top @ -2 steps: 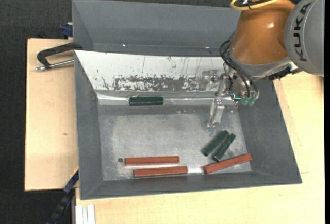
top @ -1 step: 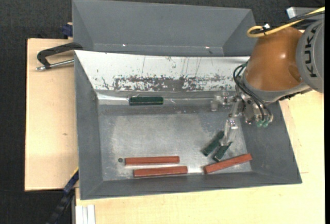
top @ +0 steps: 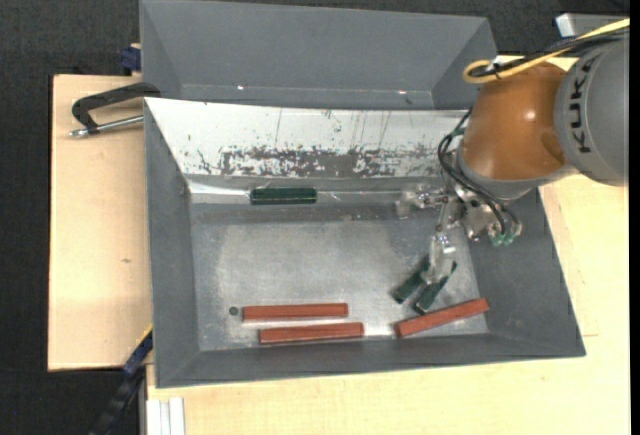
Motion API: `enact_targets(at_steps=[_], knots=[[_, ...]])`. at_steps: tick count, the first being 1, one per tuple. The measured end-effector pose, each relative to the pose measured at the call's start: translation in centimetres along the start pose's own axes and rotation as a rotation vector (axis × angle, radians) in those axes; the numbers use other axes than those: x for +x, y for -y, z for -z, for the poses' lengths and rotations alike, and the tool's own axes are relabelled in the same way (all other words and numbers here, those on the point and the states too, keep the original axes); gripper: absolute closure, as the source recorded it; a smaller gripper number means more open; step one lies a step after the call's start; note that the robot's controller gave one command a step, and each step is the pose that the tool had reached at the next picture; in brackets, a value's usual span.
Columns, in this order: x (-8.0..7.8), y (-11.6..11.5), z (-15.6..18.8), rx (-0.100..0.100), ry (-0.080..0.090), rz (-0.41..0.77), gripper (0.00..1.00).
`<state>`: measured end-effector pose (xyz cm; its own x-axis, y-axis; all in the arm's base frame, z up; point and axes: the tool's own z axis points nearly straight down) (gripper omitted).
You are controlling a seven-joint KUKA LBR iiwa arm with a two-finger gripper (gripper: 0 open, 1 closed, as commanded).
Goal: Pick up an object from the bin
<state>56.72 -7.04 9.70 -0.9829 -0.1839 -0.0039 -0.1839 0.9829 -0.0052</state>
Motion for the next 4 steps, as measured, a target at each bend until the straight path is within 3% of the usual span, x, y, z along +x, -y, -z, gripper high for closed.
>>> enact_targets(at_steps=[1, 2, 3, 4], knots=[[1.9, -0.6, -1.4, -0.01, 0.001, 0.139, 0.0], [4.5, 0.6, -2.3, -0.006, -0.004, 0.274, 1.0], [4.5, 0.6, -2.3, -0.006, -0.004, 0.274, 1.0], [6.8, -0.7, 10.3, -0.005, 0.002, 0.253, 1.0]])
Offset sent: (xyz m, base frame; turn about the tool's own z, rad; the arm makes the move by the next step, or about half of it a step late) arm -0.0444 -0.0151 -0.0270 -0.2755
